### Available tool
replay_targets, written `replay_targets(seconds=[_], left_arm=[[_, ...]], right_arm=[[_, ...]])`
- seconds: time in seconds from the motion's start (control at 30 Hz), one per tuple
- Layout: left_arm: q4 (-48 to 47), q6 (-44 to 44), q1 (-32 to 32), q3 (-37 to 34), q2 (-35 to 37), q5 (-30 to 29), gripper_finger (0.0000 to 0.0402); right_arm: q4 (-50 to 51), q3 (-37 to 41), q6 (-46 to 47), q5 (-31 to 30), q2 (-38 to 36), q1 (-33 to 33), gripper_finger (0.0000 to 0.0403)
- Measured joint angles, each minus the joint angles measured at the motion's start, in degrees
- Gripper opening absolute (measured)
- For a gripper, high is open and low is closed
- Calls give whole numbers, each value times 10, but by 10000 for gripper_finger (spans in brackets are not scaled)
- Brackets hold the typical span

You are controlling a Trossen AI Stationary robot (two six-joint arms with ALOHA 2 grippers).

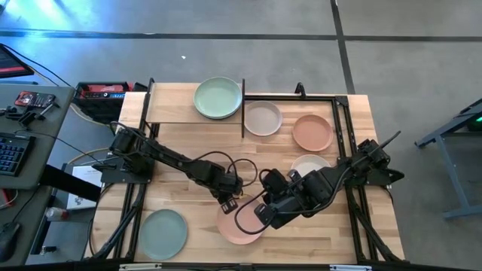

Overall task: Place and stack plates onto a shelf
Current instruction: Stack the bottom pink plate on top of the light green plate on the shelf

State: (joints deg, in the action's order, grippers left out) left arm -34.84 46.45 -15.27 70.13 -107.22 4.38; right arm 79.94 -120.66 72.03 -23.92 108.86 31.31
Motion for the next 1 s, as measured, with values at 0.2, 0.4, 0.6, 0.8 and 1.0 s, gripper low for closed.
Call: replay_targets(seconds=[0.2, 0.4, 0.6, 0.8, 1.0], left_arm=[[6, -1, 2, 1, -18, 13, 51], [6, -1, 2, 0, -37, 13, 51], [7, -22, 2, 0, -37, 11, 49], [11, -49, 2, 1, -34, 12, 11], [9, -71, 2, 1, -34, 26, 5]], right_arm=[[0, 0, 0, 0, 0, 0, 67], [-1, 0, 0, 0, 0, 0, 67], [-2, 0, 0, -1, 0, 0, 67], [-2, 0, 0, -3, 0, 0, 67], [-2, 0, 0, -13, 0, 0, 67]])
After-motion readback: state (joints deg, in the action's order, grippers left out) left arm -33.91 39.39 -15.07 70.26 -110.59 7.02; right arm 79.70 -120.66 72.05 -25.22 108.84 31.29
